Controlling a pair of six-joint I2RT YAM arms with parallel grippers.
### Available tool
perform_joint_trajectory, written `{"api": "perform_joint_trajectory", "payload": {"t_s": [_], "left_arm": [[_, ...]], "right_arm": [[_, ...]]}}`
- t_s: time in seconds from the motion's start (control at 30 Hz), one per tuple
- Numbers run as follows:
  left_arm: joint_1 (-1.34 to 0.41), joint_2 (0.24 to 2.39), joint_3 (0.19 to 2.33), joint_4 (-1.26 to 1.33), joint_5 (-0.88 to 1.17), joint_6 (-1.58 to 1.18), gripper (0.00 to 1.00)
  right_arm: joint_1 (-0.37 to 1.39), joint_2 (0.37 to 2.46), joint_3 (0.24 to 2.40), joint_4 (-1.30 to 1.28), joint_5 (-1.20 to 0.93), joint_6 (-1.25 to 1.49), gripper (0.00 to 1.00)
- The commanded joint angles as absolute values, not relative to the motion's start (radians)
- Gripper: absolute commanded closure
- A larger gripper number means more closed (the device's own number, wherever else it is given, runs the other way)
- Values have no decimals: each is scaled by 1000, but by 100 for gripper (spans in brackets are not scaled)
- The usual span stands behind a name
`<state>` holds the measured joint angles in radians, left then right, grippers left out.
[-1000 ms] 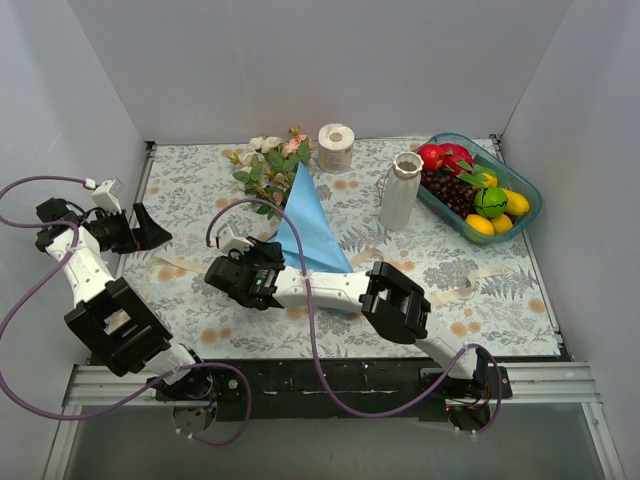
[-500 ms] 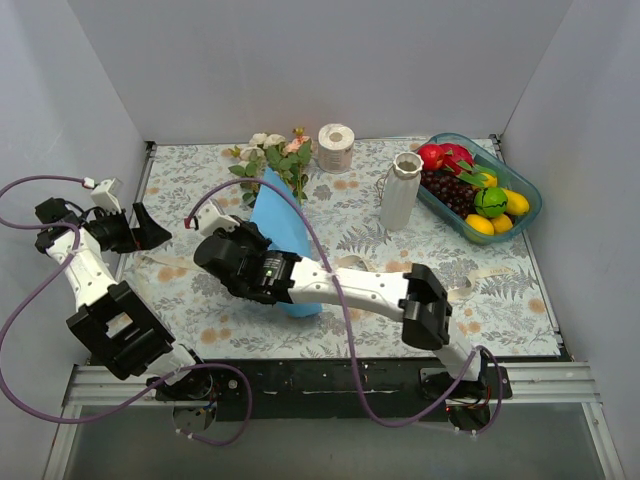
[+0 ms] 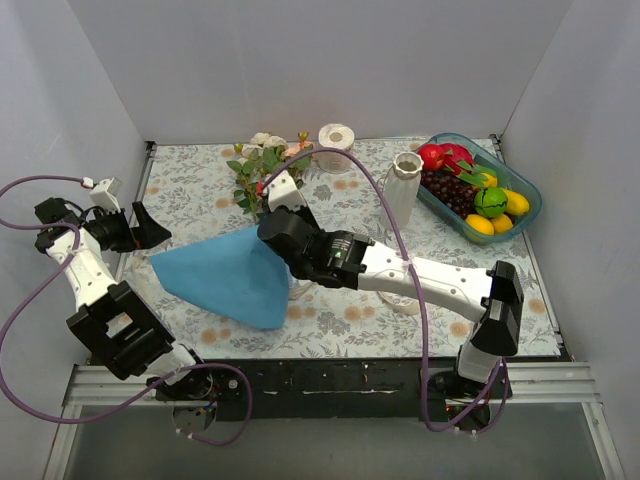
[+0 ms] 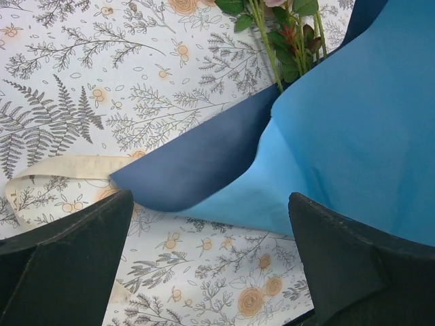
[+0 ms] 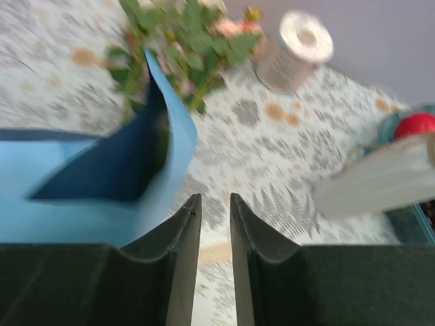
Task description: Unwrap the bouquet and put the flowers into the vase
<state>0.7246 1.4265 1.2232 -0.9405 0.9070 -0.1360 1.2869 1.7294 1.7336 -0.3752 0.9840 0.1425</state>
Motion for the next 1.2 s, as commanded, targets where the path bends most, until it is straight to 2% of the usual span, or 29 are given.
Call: {"api": "perform_joint_trajectory", "payload": {"t_s": [0.0,0.07,0.13,0.23,0.37,0.43,0.53,0.63,0.67,0.77,0.97,1.17], "left_arm": [[732,1381,1235,-943,939,-135,2],[732,1382,1238,-943,937,-133,2],[730,1388,1255,-963,946,-127,2],[727,1408,1305,-1008,968,-112,2],[668,1443,1370,-1104,1047,-115,2],[544,1440,1353,-1117,1026,-146,3],[430,1399,1275,-924,976,-320,5],[465,1480,1368,-983,1038,-338,6],[481,1508,1409,-1020,1060,-324,6],[532,1574,1506,-1109,1078,-278,7],[673,1606,1548,-1164,1057,-249,5],[742,1588,1517,-1190,1012,-166,4]], "right_arm": [[1221,1637,1519,-534,1038,329,67],[1203,1559,1436,-537,1037,379,61],[1184,1508,1317,-534,1052,399,59],[1164,1424,1253,-522,1051,410,57],[1167,1368,1327,-451,1031,301,52],[1177,1359,1354,-396,1003,224,49],[1204,1336,1352,-307,944,120,45],[1258,1339,1293,-230,856,17,29],[1282,1380,1287,-223,854,3,22],[1383,1521,1311,-216,900,-124,16],[1489,1764,1370,-36,901,-415,14],[1540,1948,1474,79,874,-534,14]]}}
